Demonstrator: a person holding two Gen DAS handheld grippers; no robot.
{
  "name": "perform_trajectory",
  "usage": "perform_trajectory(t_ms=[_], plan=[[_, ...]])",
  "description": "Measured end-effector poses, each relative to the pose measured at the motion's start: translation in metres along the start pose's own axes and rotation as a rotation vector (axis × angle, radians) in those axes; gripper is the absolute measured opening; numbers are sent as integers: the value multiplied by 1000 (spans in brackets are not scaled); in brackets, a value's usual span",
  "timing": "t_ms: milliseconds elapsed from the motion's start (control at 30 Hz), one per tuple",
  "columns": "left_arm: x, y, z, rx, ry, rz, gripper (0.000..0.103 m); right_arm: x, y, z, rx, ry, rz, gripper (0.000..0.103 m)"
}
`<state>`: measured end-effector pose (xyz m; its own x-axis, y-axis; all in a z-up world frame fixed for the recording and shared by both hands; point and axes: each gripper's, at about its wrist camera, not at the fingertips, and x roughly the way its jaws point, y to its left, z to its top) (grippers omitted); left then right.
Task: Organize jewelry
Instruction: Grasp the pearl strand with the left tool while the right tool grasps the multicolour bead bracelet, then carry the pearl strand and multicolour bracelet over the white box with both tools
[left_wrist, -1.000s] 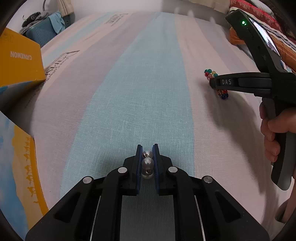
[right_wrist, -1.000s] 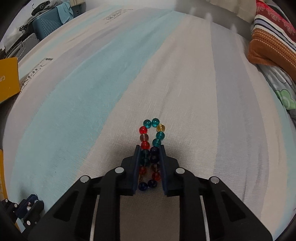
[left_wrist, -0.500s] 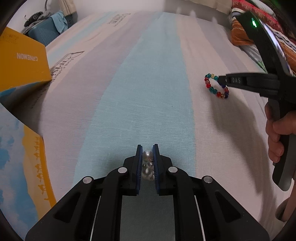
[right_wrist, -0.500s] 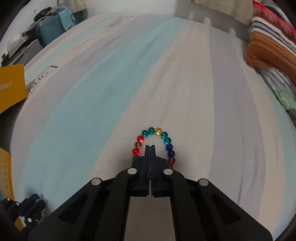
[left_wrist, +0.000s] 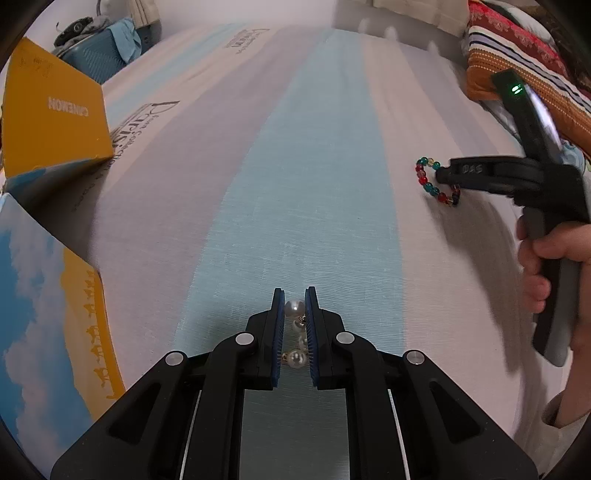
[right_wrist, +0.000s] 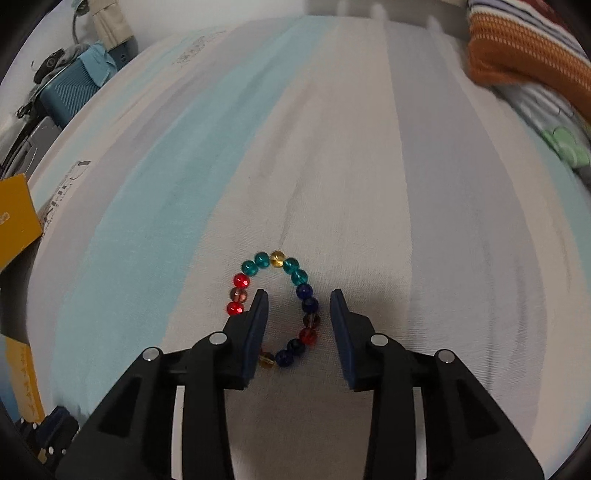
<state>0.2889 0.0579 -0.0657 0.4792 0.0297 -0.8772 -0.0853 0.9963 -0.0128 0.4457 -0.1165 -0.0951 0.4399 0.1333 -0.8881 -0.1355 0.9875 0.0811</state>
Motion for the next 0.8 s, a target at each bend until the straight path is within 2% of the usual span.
perform_trajectory(t_ms=[67,167,367,800], plan=[[1,-2,-1,4,3,1,10,8,1,-3,-9,-2,-7,33],[1,-3,-2,9,6,6,10,5,4,-4,-42,-23,-32,9],[1,-5,-2,9,8,14,10,-3,-1,-3,-29,-36,-12,9],[-8,-2,1,10,-7,13,10,-57,15,-2,-32,-115,10,9]])
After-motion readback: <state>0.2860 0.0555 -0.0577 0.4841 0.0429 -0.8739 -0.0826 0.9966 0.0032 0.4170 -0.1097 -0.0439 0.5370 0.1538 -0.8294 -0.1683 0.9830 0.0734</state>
